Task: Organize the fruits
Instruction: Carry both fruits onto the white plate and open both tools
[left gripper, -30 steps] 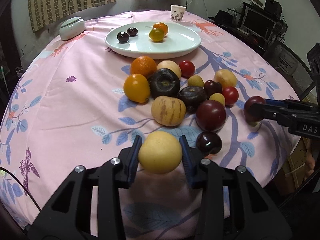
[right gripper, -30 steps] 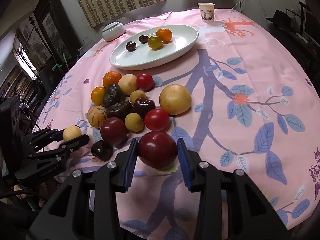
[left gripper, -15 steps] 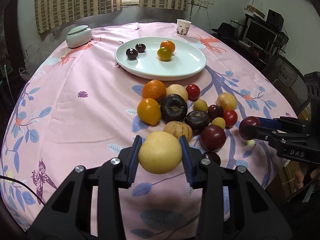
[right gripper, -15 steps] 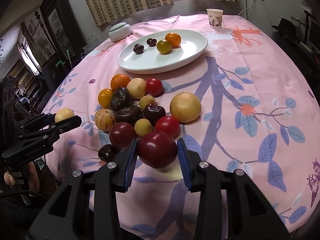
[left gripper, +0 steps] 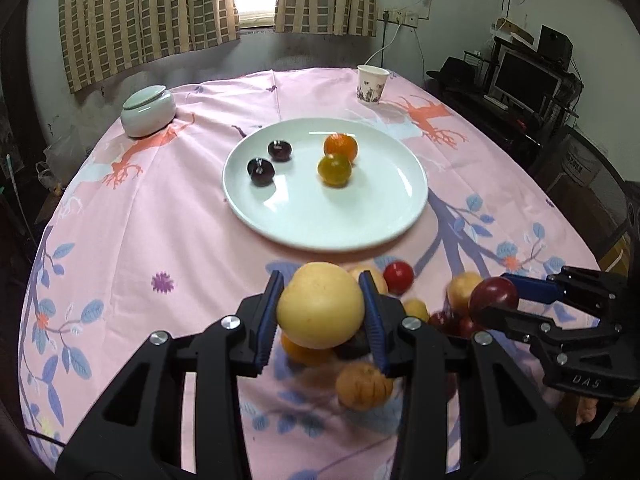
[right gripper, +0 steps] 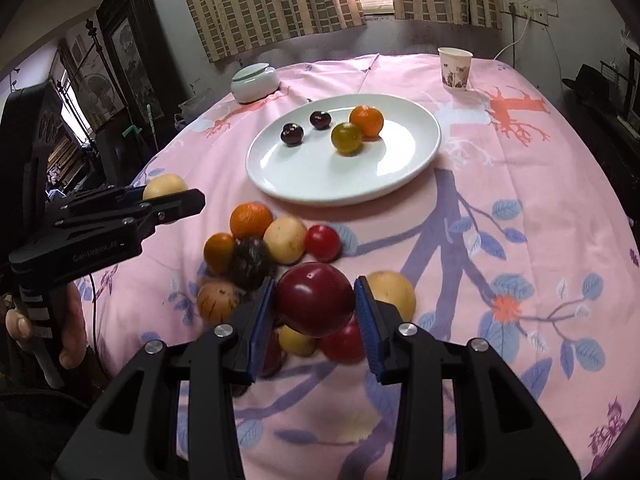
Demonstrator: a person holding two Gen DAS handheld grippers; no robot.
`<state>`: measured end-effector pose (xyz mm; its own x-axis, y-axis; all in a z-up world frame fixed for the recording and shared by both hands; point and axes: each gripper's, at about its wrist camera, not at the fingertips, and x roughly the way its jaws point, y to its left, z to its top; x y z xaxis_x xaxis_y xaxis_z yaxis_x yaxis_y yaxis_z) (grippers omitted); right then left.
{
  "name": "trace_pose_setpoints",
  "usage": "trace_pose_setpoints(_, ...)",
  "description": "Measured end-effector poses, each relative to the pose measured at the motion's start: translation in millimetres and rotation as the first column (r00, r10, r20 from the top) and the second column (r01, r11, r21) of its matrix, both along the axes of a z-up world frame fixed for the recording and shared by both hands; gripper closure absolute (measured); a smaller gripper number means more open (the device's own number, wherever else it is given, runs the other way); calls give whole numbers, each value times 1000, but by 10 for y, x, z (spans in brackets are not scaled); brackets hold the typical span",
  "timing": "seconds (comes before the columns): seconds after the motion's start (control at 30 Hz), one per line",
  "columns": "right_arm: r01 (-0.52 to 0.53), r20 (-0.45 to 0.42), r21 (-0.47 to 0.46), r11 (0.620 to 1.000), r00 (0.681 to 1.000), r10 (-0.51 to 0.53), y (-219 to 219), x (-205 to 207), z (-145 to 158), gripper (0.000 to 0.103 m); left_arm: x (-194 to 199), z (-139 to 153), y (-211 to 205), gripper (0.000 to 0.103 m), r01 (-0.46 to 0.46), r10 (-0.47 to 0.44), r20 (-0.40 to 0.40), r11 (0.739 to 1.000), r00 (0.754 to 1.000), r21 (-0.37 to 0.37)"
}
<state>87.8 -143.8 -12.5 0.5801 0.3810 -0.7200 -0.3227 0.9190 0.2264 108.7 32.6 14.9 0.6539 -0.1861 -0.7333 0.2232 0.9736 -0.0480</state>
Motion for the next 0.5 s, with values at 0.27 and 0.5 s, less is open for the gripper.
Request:
trace_pose_setpoints(0.27,26,35,-101,995,999,-22,123,1009,262,63,1211,128,-28,64,-94,93,-43,995,995,-19)
trace_pose_setpoints(0.5,109,24,-145,983,994,-106,64,1785,106,63,1772,-141,-157,64,-100,98,-116,995,988,-4)
